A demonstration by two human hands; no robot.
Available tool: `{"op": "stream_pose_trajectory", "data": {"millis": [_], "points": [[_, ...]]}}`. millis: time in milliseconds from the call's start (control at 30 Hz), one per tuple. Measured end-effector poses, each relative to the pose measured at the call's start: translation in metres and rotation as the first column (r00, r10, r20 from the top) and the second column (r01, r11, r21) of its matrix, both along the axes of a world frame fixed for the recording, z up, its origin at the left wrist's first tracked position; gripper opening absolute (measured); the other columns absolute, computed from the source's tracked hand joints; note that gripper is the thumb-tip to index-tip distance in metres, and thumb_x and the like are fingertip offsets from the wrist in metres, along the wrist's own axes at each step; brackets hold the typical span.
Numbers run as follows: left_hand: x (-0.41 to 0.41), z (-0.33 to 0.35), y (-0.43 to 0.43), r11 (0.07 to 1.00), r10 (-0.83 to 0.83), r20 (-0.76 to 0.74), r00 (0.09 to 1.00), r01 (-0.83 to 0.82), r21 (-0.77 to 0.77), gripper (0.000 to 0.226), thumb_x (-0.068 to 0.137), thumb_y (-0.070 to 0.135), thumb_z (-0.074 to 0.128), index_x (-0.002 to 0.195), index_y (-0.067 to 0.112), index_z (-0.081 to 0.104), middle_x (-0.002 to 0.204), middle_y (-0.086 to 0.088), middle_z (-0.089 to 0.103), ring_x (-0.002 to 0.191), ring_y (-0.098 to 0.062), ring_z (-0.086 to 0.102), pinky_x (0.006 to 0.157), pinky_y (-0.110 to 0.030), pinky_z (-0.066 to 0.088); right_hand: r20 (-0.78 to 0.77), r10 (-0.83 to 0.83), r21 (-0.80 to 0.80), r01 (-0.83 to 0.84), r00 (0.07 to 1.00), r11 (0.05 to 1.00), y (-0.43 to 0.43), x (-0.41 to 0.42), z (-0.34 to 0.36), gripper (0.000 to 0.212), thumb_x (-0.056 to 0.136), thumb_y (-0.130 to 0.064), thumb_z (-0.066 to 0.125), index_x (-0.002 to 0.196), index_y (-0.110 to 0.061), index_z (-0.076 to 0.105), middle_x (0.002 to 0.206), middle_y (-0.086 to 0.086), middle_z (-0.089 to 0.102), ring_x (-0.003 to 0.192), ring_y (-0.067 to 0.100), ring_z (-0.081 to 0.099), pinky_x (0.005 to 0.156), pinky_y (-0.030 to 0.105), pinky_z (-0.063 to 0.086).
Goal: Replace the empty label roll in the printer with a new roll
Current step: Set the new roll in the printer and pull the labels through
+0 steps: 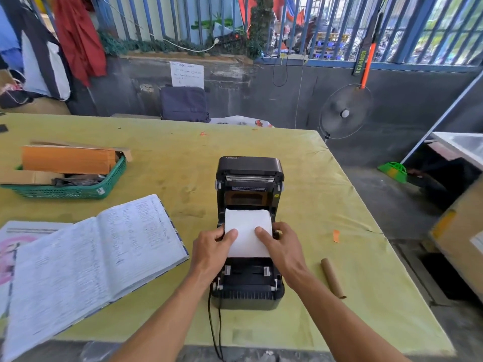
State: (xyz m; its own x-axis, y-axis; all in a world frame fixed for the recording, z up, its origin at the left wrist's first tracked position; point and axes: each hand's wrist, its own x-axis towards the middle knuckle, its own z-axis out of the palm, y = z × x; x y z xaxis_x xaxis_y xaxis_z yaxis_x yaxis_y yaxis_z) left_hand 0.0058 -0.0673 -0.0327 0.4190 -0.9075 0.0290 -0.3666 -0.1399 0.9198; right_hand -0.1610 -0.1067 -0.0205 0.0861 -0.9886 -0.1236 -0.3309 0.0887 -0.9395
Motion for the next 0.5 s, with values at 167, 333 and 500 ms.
{"op": "stream_pose_trajectory", "data": {"millis": [167,333,500], "points": [[-0.003,-0.007,-0.013,1.000,-0.020,-0.051,0.999,0.019,-0.020,0.016,0.092,0.029,0.064,0.096,0.019,0.076,0.085,0.005,0.074,0.082,-0.015,0.068,0.067,-0.033,0.055,0.047,0.028,-0.055,-0.026,0.999,0.998,-0.017,-0.002,-0.015,0.047,0.085,-0.040,0.072,0.122,-0.014,0.058,0.114,0.005,0.066,0.090,0.014,0.069,0.077,0.036,0.062],[-0.001,-0.026,-0.020,0.998,-0.036,-0.049,0.998,0.034,-0.043,0.017,0.090,0.029,0.062,0.090,0.017,0.076,0.090,0.002,0.072,0.086,-0.016,0.065,0.068,-0.033,0.052,0.039,0.047,-0.027,-0.046,0.998,0.999,-0.036,-0.002,-0.042,0.079,0.066,-0.070,0.073,0.127,-0.023,0.056,0.125,0.010,0.059,0.097,0.020,0.071,0.079,0.041,0.062],[0.003,-0.035,-0.024,0.998,-0.051,-0.027,0.998,0.051,-0.021,0.021,0.090,0.030,0.063,0.078,0.015,0.072,0.083,0.000,0.070,0.082,-0.019,0.063,0.070,-0.037,0.051,0.030,0.063,-0.025,-0.062,0.998,0.998,-0.043,-0.001,-0.055,0.078,0.065,-0.074,0.072,0.123,-0.024,0.057,0.125,0.009,0.059,0.095,0.020,0.071,0.079,0.041,0.062]]}}
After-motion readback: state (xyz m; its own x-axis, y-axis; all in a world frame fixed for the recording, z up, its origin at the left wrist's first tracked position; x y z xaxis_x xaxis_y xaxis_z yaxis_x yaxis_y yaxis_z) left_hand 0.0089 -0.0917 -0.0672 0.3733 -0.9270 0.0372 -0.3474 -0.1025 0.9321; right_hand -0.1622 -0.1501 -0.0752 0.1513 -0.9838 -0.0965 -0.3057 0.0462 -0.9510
